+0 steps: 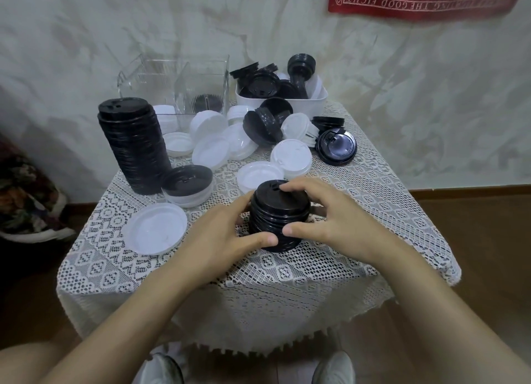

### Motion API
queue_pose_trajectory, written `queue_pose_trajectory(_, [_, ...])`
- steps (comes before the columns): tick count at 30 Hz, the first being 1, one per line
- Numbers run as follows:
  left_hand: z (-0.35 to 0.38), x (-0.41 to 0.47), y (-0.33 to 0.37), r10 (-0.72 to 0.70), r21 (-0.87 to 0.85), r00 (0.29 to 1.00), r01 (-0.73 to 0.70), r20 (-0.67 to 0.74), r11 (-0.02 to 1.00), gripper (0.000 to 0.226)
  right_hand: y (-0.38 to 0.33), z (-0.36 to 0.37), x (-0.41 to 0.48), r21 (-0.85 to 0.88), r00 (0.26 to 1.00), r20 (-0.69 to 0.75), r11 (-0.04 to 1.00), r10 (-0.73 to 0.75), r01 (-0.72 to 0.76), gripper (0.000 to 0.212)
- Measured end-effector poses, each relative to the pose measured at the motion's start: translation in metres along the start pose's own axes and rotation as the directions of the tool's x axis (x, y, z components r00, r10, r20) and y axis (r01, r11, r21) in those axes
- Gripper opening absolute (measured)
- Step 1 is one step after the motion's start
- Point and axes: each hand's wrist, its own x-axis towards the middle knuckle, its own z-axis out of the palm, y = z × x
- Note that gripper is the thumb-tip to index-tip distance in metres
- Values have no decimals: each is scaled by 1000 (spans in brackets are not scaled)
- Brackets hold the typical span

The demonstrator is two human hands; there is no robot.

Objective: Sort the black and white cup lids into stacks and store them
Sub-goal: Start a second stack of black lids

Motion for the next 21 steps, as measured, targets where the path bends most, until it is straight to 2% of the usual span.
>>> queue_pose_trajectory(3, [-2, -2, 3, -30, -62, 999, 29, -13, 998, 91, 0, -1, 0, -6, 1000, 14, 1000, -6, 6, 61])
queue_pose_trajectory(8, [-1, -2, 1, -20, -85, 999, 16, -40, 996, 72, 2, -1, -1, 67, 1000, 1, 998, -2, 2, 53])
queue_pose_trajectory(15, [-3, 0, 1, -9, -41, 999, 7, -46, 999, 68, 6, 2, 1, 114, 999, -35, 993, 2, 2, 60])
queue_pose_trajectory(21, [-4, 0, -1, 27, -109, 999, -30, -30, 994, 59, 4, 3, 2, 101, 1000, -30, 995, -4, 7, 60])
